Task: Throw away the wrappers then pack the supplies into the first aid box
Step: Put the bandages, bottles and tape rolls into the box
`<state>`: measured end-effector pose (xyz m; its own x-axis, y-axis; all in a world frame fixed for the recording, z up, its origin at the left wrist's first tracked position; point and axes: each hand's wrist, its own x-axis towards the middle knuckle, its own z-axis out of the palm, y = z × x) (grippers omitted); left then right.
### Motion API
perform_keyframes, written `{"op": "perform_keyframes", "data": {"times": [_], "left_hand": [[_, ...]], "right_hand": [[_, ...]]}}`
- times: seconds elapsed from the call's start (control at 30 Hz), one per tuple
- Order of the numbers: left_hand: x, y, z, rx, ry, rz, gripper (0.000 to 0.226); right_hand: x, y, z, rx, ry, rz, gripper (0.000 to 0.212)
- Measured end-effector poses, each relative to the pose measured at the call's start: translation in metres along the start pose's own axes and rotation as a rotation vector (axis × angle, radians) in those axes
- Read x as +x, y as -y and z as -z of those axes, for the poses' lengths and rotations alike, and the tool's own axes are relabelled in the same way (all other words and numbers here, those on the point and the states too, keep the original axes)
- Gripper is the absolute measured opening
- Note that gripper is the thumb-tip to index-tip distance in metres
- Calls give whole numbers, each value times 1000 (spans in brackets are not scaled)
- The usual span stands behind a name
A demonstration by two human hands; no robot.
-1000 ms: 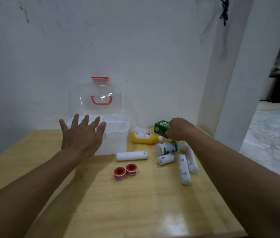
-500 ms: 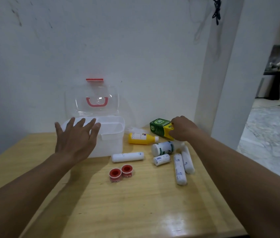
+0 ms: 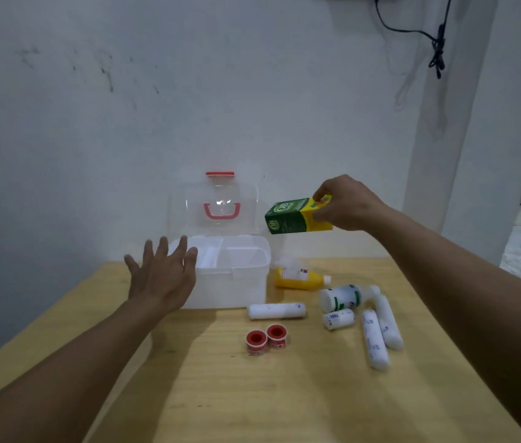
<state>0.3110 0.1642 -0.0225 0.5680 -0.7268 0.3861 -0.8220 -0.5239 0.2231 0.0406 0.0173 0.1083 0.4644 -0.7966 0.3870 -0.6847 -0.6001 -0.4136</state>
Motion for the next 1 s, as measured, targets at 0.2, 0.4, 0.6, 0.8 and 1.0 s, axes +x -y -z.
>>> {"op": "perform_keyframes", "data": {"times": [0.2,0.4,0.6,0.8,1.0], "left_hand": [[3,-2,6,7,30,-42,60],[9,-2,3,-17,65,-106,60],[7,0,2,2,69,-134,58],[6,-1,3,12,74,-139,58],[7,-1,4,15,86,-137,57]], "right_hand": [[10,45,-21,-104,122,112,37],[18,71,-52,-163,217,148,38],[27,80,-82,-182,281,149,34],[31,78,-114,-187,312,150,34],[39,68,-131,-229,325,166,37]]}}
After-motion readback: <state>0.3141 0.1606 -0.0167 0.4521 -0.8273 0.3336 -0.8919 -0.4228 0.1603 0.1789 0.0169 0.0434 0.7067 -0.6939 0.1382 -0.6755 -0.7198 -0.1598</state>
